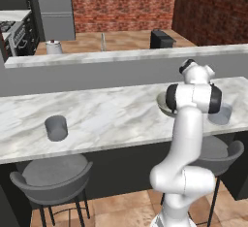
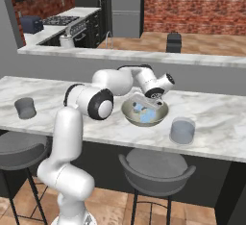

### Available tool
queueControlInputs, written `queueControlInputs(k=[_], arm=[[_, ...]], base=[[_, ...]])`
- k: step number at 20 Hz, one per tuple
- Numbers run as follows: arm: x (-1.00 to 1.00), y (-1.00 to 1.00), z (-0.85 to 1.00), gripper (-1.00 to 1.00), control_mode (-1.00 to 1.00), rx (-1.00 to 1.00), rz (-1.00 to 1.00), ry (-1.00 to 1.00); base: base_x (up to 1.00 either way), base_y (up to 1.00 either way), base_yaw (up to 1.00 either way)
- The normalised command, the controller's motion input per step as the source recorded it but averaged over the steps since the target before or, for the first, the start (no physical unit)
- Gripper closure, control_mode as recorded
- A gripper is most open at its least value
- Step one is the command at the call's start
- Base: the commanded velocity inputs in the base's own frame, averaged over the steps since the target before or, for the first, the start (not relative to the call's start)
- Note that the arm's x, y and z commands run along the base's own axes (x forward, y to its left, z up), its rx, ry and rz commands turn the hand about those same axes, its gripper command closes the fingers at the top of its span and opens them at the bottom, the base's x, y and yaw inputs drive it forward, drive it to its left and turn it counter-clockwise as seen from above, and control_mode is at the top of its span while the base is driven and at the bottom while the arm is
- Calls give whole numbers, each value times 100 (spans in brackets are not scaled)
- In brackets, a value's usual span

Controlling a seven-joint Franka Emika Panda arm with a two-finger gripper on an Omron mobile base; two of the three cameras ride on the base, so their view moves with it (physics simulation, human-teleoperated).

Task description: There are four ice cubes in the ice bowl. Place two ice cubes in each glass of water.

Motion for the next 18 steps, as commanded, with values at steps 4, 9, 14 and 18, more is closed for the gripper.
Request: queueControlInputs(k=[4,9,14,18], arm=[[-49,71,24,100,-100,5,20,-47],[-54,96,52,100,-100,0,16,-37],[-35,86,88,100,-100,-3,19,-21],[-44,99,77,100,-100,-8,24,-14]], base=[[0,0,0],[0,0,0],[0,0,0],[0,0,0]])
